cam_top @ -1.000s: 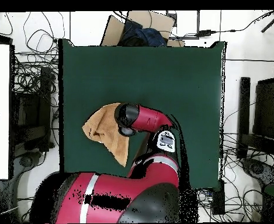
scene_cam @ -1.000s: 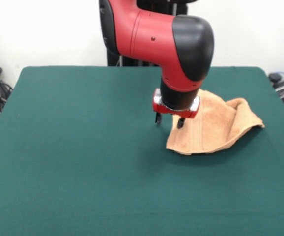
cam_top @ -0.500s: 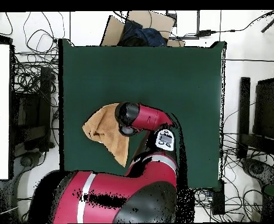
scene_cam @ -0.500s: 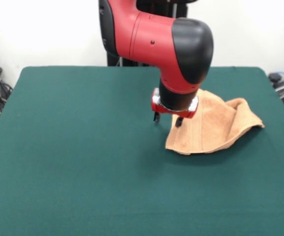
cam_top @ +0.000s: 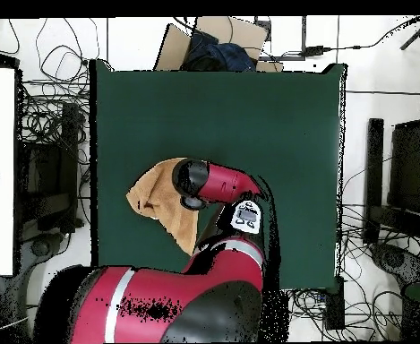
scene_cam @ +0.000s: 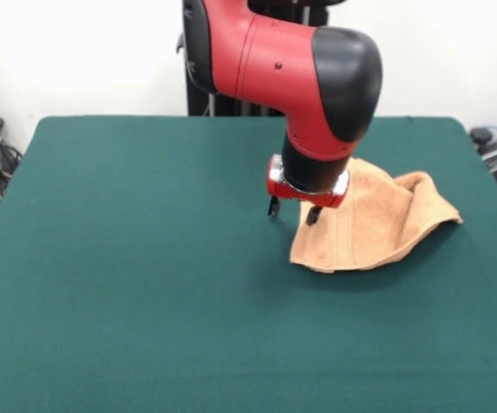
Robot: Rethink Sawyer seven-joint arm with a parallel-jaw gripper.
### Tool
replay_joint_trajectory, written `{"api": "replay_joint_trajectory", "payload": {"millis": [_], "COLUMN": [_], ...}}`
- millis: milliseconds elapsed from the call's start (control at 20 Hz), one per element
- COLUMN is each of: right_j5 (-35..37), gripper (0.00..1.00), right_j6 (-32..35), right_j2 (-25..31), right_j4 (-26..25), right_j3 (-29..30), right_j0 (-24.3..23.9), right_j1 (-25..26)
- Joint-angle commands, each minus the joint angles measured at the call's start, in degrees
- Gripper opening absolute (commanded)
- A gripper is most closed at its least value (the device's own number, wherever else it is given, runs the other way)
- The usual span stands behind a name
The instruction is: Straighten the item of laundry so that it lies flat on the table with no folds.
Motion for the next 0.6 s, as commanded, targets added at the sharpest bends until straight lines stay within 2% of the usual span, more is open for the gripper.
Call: {"api": "replay_joint_trajectory", "payload": {"millis": [50,350,600], "right_j5": [-19.43,-20.32,-17.77], "gripper": [1.0,1.0,1.0], "right_j6": [14.17,14.66,14.29], "right_j2": [1.33,1.79,1.83], "right_j4": [-1.02,-0.03,0.46], "right_j3": [-0.34,1.02,1.32], "right_j0": [0.28,-0.1,-0.12], "right_j1": [3.76,3.53,2.43]}}
